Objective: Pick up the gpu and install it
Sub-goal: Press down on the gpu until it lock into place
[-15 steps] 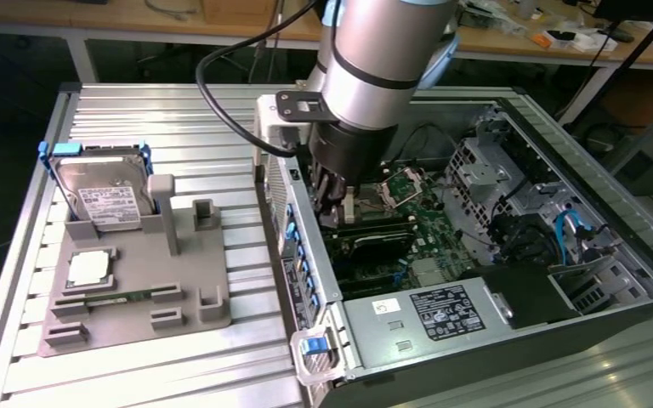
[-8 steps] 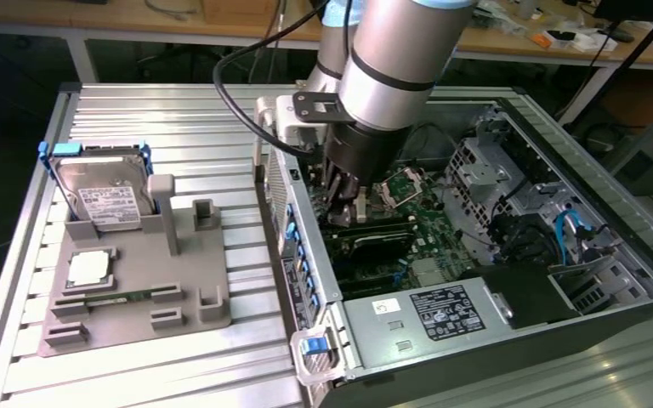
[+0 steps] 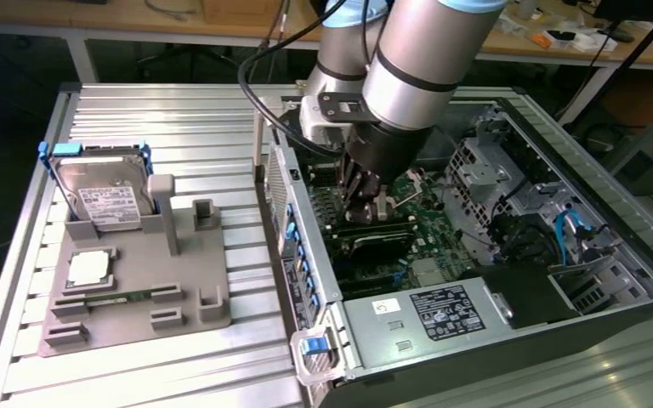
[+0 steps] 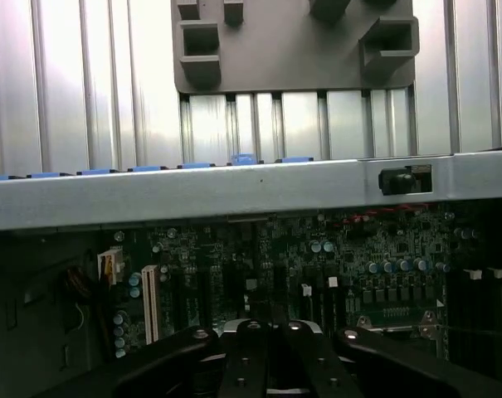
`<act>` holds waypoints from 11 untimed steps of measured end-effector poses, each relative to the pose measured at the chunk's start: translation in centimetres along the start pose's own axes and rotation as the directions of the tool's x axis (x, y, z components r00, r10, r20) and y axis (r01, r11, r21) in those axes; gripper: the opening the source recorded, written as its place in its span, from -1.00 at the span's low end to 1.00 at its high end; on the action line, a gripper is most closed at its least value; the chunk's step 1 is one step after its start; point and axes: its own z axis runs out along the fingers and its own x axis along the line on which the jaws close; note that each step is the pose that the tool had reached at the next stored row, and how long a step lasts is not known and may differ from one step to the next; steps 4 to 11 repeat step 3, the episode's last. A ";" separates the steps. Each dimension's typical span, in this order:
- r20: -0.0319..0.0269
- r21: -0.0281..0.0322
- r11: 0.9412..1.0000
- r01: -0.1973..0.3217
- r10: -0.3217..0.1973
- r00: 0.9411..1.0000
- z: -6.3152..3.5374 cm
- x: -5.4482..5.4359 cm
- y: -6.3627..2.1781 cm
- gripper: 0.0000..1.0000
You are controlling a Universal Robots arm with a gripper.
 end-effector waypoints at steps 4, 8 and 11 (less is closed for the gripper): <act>0.000 0.000 1.000 0.000 0.000 1.000 0.00 0.0 0.00 -0.79; 0.000 0.000 1.000 0.000 0.000 1.000 0.00 0.0 0.00 -0.79; 0.000 0.000 1.000 0.000 0.000 1.000 0.00 0.0 0.00 -0.79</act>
